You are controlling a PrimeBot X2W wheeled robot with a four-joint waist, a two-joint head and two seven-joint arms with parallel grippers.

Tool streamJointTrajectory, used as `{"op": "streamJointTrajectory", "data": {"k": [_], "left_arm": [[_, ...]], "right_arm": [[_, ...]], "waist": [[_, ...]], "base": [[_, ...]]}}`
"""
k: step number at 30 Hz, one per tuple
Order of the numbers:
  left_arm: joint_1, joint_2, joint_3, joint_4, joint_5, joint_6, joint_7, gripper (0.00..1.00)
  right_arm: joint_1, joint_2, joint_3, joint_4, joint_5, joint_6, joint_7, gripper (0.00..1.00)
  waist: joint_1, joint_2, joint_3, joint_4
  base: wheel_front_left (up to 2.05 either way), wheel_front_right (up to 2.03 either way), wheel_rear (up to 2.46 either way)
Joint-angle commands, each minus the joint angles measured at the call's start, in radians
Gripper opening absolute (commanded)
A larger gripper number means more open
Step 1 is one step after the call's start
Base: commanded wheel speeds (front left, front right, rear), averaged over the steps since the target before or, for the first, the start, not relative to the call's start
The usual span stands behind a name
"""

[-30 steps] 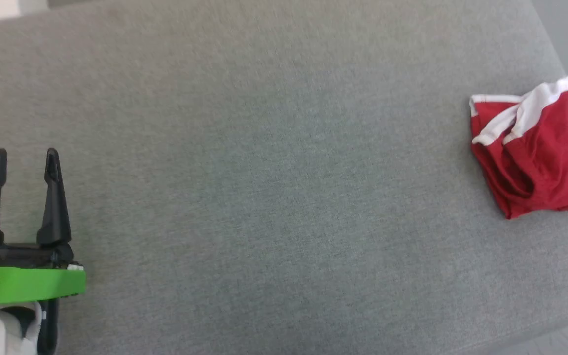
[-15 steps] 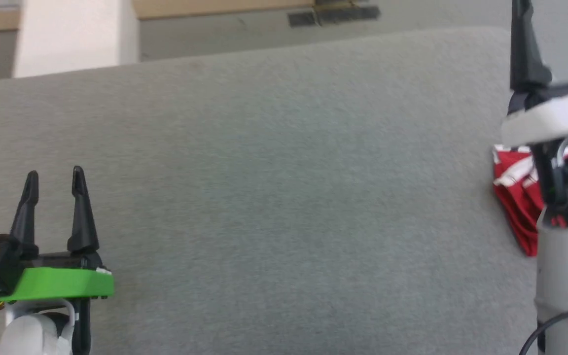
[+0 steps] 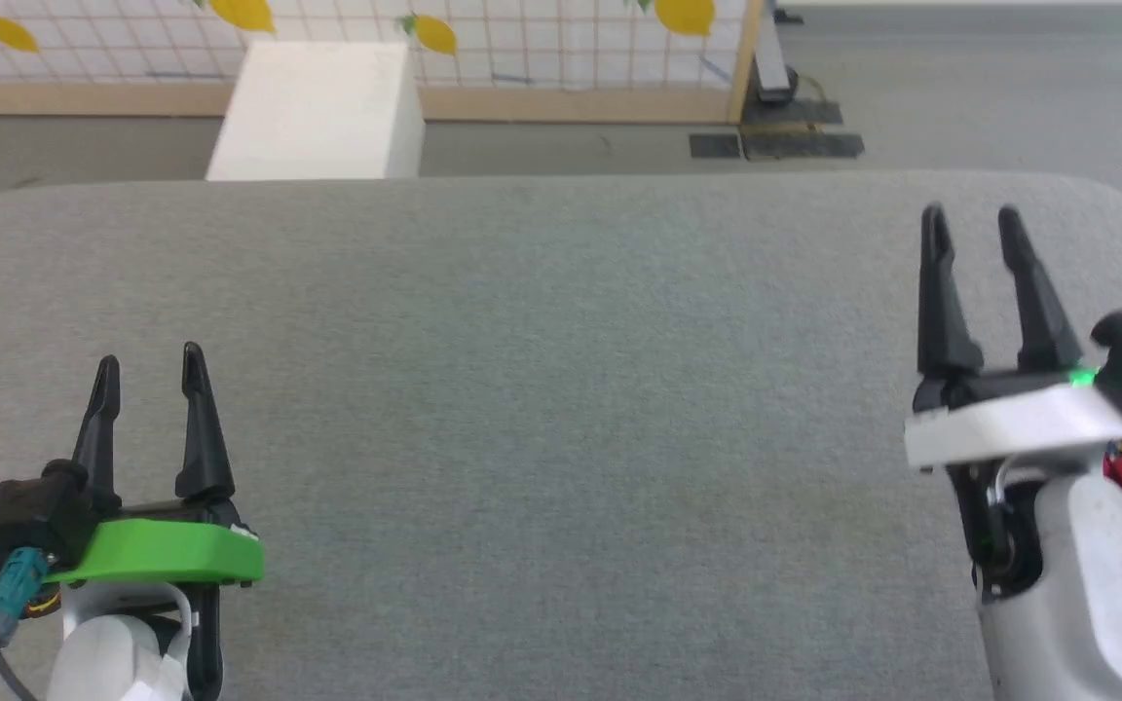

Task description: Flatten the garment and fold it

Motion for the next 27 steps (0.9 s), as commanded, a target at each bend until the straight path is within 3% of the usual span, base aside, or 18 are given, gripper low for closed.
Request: {"op": "streamJointTrajectory", "data": {"k": [1, 8, 27], "left_arm": [[-0.015, -0.008, -0.001, 0.005, 0.015, 0.009, -0.004, 1.00], [-0.012, -0.007, -0.027, 0.056, 0.057, 0.008, -0.004, 1.00], [0.028, -0.031, -0.088, 0.185, 0.085, 0.008, -0.004, 1.00]], "right_arm": [[0.024, 0.000, 0.001, 0.008, -0.022, -0.001, -0.013, 1.00], [0.119, 0.000, -0.003, -0.006, -0.095, -0.001, -0.021, 1.00], [0.262, 0.000, -0.017, 0.047, -0.098, -0.001, -0.021, 1.00]], "waist": [[0.0001, 0.0099, -0.025, 0.024], [0.0001, 0.0099, -0.038, 0.029], [0.0001, 0.0099, -0.053, 0.027]], "base": [[0.00, 0.00, 0.00], [0.00, 0.00, 0.00], [0.00, 0.00, 0.00]]}}
